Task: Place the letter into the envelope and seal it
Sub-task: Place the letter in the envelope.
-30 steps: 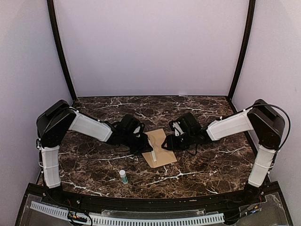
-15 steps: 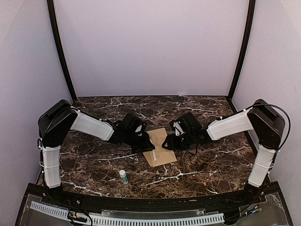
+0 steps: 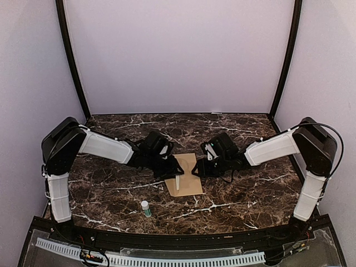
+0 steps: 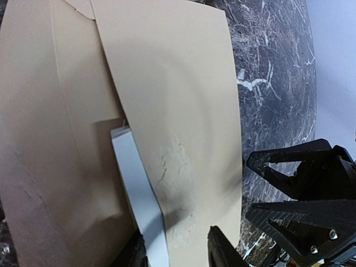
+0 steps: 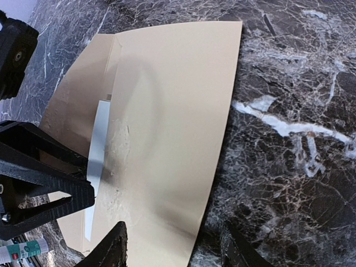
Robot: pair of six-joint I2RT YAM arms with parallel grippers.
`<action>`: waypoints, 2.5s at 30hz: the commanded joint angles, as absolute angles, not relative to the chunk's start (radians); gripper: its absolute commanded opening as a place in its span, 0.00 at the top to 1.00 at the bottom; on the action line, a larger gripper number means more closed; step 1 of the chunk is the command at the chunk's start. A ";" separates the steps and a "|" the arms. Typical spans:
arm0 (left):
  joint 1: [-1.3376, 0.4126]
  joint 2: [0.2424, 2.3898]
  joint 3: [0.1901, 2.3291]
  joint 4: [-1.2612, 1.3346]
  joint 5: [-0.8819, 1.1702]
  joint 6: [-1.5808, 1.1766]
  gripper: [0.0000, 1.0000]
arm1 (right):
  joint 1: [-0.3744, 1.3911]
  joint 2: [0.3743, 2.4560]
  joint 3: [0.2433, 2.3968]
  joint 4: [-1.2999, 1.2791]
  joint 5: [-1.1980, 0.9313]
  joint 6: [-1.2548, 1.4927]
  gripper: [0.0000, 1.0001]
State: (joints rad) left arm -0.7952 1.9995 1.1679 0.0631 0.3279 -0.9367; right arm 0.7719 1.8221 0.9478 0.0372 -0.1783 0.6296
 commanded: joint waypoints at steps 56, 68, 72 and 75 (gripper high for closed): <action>-0.829 1.962 1.284 -0.232 0.100 -0.815 0.39 | 0.808 1.881 0.956 0.134 -0.244 0.673 0.50; -0.838 1.996 1.285 -0.194 0.161 -0.833 0.39 | 0.808 1.891 0.974 0.130 -0.256 0.668 0.50; -0.844 2.003 1.285 -0.184 0.173 -0.839 0.39 | 0.810 1.893 0.977 0.129 -0.260 0.668 0.50; -0.846 2.011 1.290 -0.179 0.178 -0.841 0.39 | 0.811 1.896 0.977 0.129 -0.261 0.667 0.51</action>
